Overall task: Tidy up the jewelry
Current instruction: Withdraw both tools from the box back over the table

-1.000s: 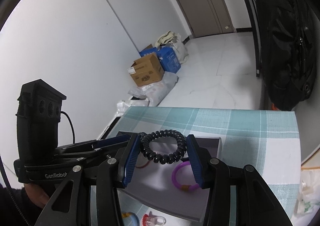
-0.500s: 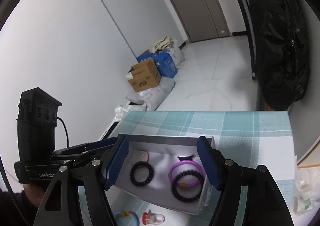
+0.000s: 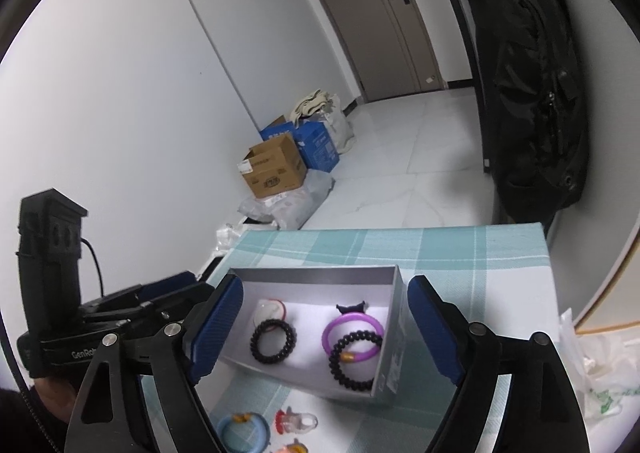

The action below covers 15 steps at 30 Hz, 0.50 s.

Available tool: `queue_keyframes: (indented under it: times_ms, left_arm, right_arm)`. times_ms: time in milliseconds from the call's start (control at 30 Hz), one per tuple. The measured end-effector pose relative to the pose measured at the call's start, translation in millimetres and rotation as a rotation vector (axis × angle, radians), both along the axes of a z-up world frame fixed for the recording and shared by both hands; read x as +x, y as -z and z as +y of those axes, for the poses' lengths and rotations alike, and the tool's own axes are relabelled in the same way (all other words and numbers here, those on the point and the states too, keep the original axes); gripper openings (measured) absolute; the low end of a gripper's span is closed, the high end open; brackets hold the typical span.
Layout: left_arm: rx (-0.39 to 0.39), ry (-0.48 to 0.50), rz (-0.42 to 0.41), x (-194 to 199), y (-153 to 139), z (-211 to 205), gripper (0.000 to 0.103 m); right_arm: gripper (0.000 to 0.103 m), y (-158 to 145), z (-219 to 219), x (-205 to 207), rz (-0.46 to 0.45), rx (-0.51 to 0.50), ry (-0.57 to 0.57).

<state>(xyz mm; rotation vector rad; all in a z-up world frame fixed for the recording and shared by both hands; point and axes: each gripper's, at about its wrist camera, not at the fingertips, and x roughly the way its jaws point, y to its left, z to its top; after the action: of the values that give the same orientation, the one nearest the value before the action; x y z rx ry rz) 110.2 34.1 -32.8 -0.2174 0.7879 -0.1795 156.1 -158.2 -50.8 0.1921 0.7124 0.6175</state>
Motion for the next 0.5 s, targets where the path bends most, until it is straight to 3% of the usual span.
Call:
queue_keyframes:
  times_ms: [267, 500]
  left_arm:
    - [0.048, -0.022, -0.046, -19.1, -7.6, 0.0, 0.069]
    - [0.045, -0.036, -0.018, -38.4, -2.3, 2.2, 0.073]
  right_arm:
    - [0.096, -6.4, -6.6, -23.1, -0.017, -0.005, 0.023]
    - [0.097, -7.9, -4.4, -42.3, -0.020, -0.026, 0.023]
